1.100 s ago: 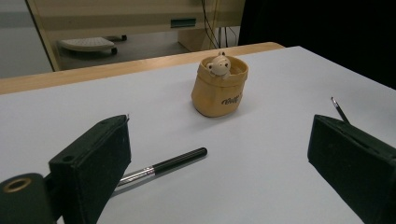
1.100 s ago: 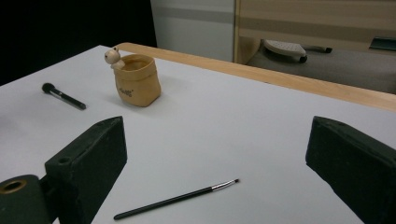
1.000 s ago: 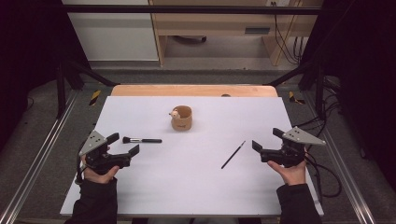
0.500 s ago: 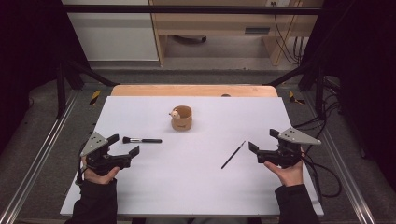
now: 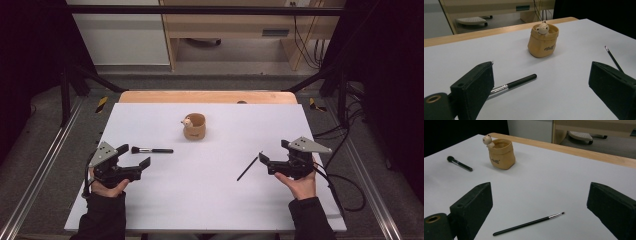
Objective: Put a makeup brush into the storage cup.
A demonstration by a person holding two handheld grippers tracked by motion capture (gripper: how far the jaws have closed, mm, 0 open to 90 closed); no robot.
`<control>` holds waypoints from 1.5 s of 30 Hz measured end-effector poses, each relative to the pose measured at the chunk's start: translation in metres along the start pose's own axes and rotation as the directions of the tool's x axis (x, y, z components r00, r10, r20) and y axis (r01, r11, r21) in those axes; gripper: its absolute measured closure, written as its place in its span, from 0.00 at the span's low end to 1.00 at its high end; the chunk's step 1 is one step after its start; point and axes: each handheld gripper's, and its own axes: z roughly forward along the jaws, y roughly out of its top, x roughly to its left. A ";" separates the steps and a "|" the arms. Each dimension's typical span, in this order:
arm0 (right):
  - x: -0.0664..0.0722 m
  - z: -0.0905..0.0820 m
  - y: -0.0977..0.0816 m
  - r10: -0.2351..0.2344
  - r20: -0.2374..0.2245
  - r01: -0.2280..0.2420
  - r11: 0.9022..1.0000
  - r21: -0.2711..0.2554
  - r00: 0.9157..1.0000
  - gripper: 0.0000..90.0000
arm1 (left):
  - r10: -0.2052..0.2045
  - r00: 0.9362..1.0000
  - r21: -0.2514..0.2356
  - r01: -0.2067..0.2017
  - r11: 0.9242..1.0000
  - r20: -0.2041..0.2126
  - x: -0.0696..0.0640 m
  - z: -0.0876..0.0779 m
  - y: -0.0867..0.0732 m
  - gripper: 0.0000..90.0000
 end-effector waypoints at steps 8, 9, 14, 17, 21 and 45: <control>0.007 0.011 0.001 -0.007 0.002 0.007 1.000 0.018 1.000 0.09 | 0.003 1.000 0.001 -0.003 1.000 0.004 0.000 0.001 0.000 0.06; 0.008 0.013 0.001 -0.005 0.008 0.005 1.000 0.025 1.000 0.09 | 0.004 1.000 0.002 -0.004 1.000 0.004 0.000 0.001 0.000 0.06; 0.008 0.026 -0.001 0.014 0.036 -0.016 0.998 0.057 0.999 0.10 | 0.003 1.000 0.001 -0.003 1.000 0.005 0.000 0.001 0.000 0.06; 0.009 0.036 -0.005 0.016 0.044 -0.019 0.997 0.074 0.999 0.10 | 0.006 1.000 0.004 -0.006 1.000 0.003 0.000 0.001 0.000 0.06; 0.011 0.043 -0.008 0.014 0.046 -0.018 0.996 0.085 0.999 0.11 | 0.010 1.000 0.006 -0.010 1.000 0.004 -0.001 0.002 0.000 0.06; 0.017 0.077 -0.036 0.014 0.083 -0.033 0.971 0.237 0.996 0.14 | 0.009 1.000 0.009 -0.009 1.000 0.001 0.000 0.001 -0.001 0.06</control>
